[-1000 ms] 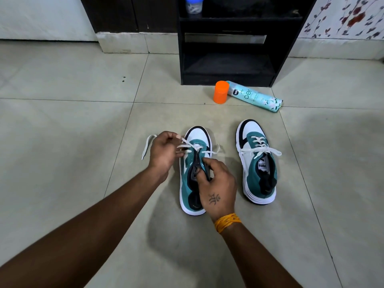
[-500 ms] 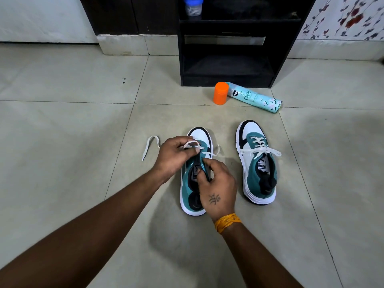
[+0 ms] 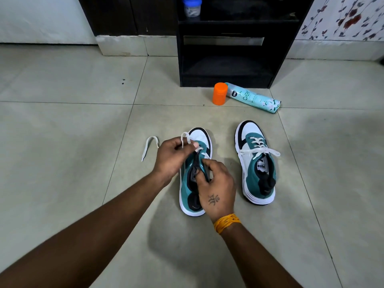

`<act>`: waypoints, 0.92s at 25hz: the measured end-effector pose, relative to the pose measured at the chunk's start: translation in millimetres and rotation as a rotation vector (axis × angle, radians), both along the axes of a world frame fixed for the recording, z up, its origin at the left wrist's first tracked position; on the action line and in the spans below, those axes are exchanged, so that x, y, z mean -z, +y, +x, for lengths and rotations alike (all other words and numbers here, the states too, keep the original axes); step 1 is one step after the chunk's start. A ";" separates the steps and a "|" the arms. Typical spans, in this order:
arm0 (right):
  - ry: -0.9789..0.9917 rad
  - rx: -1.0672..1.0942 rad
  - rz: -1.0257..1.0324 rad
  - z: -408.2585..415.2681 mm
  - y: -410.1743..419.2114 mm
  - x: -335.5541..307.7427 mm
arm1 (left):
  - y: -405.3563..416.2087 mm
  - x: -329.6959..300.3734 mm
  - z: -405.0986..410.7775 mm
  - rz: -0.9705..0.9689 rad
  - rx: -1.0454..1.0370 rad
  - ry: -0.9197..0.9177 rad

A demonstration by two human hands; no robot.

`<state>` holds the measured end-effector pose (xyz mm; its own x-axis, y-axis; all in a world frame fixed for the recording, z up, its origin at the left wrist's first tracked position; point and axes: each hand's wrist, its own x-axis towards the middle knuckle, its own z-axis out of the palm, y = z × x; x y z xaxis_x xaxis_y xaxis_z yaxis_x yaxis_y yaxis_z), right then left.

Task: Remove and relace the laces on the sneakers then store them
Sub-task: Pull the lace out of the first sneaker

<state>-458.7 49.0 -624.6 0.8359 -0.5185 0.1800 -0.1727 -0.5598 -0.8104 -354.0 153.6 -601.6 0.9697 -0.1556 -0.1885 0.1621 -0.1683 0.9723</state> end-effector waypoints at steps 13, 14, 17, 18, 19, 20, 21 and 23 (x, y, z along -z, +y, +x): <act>0.010 0.005 -0.011 0.4 0.5 -0.9 | -5.8 2.7 -1.2 0.013 -0.013 -0.014; 0.012 0.006 -0.011 0.5 0.5 -1.1 | -7.6 4.9 -2.1 0.037 -0.013 -0.044; 0.005 -0.002 -0.006 -0.3 0.1 -1.5 | -7.0 5.9 9.3 -0.020 -0.270 0.025; 0.003 -0.006 -0.004 -0.5 0.2 -1.4 | -4.8 6.4 14.5 -0.103 -0.364 0.096; 0.000 -0.007 -0.004 -0.7 0.3 -1.2 | -2.4 5.8 16.3 -0.174 -0.409 0.151; -0.004 -0.006 -0.006 -0.8 0.1 -0.9 | -1.5 6.6 16.0 -0.206 -0.404 0.164; -0.008 -0.007 -0.008 -0.5 -0.2 -0.6 | -1.6 7.7 13.3 -0.191 -0.354 0.149; -0.009 -0.016 -0.013 0.3 -0.9 1.0 | -4.1 12.0 5.5 -0.116 -0.227 0.094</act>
